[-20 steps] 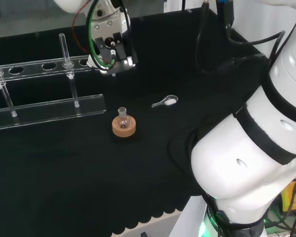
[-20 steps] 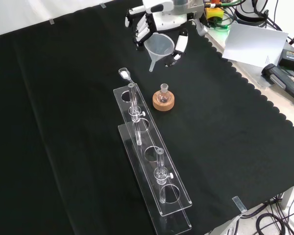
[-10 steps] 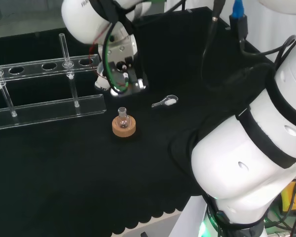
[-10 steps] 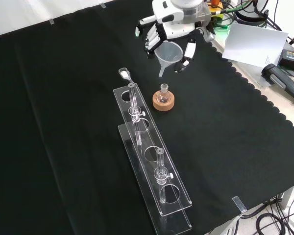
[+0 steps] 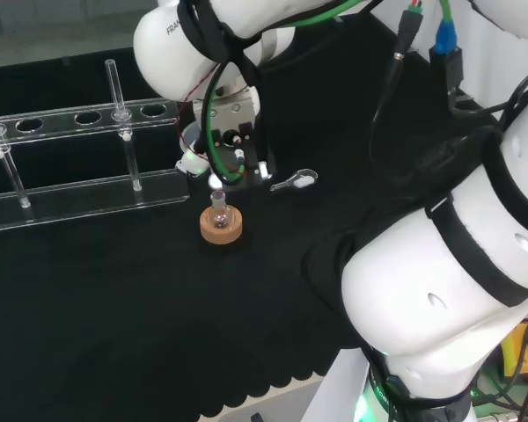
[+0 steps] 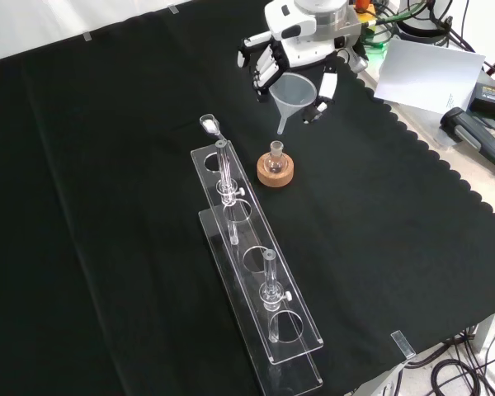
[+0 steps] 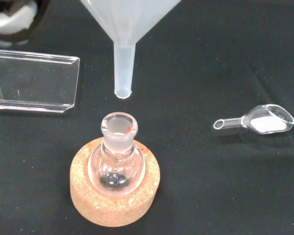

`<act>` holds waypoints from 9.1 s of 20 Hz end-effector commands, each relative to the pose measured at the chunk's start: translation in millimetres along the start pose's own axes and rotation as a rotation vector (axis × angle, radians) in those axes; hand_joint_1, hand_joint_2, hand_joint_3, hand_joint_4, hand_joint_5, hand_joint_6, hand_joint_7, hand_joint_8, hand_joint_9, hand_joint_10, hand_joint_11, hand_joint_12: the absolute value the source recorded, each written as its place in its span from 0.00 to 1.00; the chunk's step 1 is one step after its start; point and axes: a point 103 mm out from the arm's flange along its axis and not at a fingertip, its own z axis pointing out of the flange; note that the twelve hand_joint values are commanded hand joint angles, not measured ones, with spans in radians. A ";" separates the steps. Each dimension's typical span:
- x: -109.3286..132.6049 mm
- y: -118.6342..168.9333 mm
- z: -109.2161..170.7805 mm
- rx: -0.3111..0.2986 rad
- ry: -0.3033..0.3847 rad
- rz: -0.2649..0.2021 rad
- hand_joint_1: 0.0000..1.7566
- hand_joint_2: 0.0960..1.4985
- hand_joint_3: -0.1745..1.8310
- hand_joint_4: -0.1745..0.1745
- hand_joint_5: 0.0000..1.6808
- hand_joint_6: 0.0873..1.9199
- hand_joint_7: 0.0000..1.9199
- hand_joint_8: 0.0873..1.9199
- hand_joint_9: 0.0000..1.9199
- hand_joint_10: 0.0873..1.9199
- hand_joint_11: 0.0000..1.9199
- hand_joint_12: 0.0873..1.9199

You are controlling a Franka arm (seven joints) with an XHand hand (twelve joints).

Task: Place the funnel on the round-bottom flask.

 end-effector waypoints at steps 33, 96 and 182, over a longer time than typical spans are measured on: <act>13.5 26.7 2.8 0.226 -0.021 -0.172 0.46 0.29 0.49 0.62 0.51 0.36 0.61 0.41 0.48 0.14 0.00 0.59; 6.1 26.9 17.7 0.119 0.008 -0.043 0.46 0.30 0.49 0.62 0.52 0.35 0.62 0.41 0.48 0.13 0.00 0.60; -20.4 16.4 -17.7 0.133 0.122 -0.050 0.15 0.36 0.11 0.37 0.00 0.00 0.01 0.28 0.00 0.30 0.00 0.46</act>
